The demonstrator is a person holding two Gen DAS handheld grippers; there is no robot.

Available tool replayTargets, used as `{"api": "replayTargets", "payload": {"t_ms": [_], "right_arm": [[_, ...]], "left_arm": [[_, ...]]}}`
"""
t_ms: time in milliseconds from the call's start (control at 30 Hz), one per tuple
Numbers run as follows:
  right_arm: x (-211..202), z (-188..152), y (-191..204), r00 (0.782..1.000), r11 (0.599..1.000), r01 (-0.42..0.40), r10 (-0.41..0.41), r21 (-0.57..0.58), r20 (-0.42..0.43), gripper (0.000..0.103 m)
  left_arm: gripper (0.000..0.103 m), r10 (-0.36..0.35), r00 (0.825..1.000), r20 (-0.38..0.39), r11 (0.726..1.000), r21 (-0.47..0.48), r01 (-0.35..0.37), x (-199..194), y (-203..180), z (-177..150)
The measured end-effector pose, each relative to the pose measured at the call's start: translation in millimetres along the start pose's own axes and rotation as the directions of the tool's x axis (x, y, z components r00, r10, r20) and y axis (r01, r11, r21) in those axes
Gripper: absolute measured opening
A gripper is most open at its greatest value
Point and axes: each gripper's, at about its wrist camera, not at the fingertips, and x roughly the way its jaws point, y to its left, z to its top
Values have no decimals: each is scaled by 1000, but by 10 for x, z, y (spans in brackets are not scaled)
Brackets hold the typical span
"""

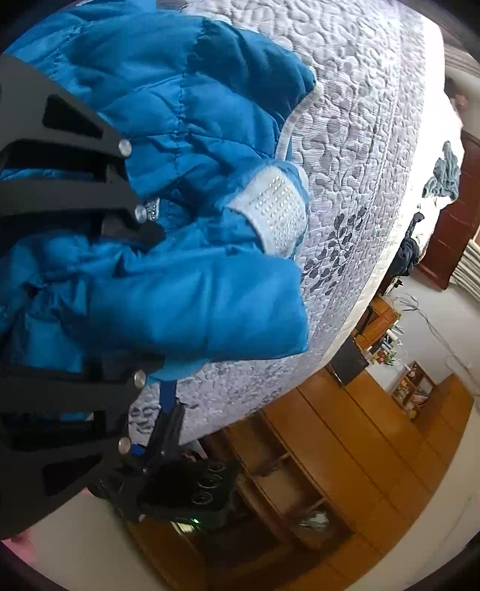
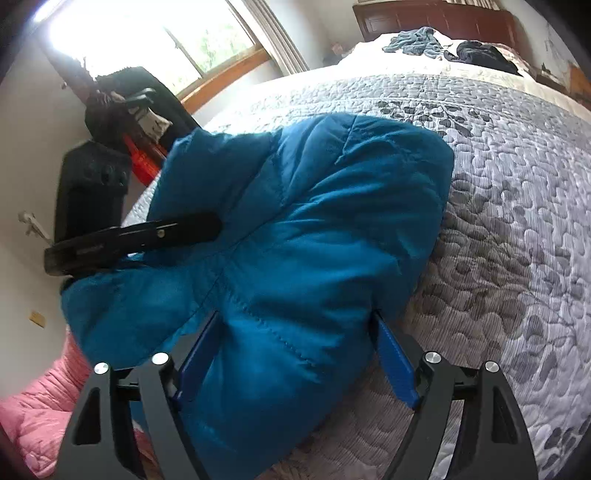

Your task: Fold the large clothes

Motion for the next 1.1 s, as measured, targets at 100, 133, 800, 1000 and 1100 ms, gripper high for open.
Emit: {"api": "replayTargets", "payload": {"t_ms": [100, 133, 800, 1000, 1100], "right_arm": [[-144, -13, -6, 999, 1000, -22, 22, 10, 48, 82], [-189, -21, -7, 998, 1000, -21, 20, 13, 64, 82], [85, 41, 663, 999, 995, -12, 8, -97, -43, 82], [256, 15, 692, 997, 996, 1, -9, -94, -78, 86], [348, -13, 649, 996, 996, 7, -16, -89, -90, 90]], "left_arm": [[21, -43, 997, 60, 998, 49, 40, -221, -136, 18], [20, -65, 994, 92, 995, 86, 57, -347, -226, 37], [23, -40, 976, 212, 995, -78, 58, -1173, 1009, -318], [31, -34, 978, 206, 995, -80, 51, -1023, 1182, -489], [33, -15, 979, 205, 996, -81, 32, -1013, 1176, -520]]}}
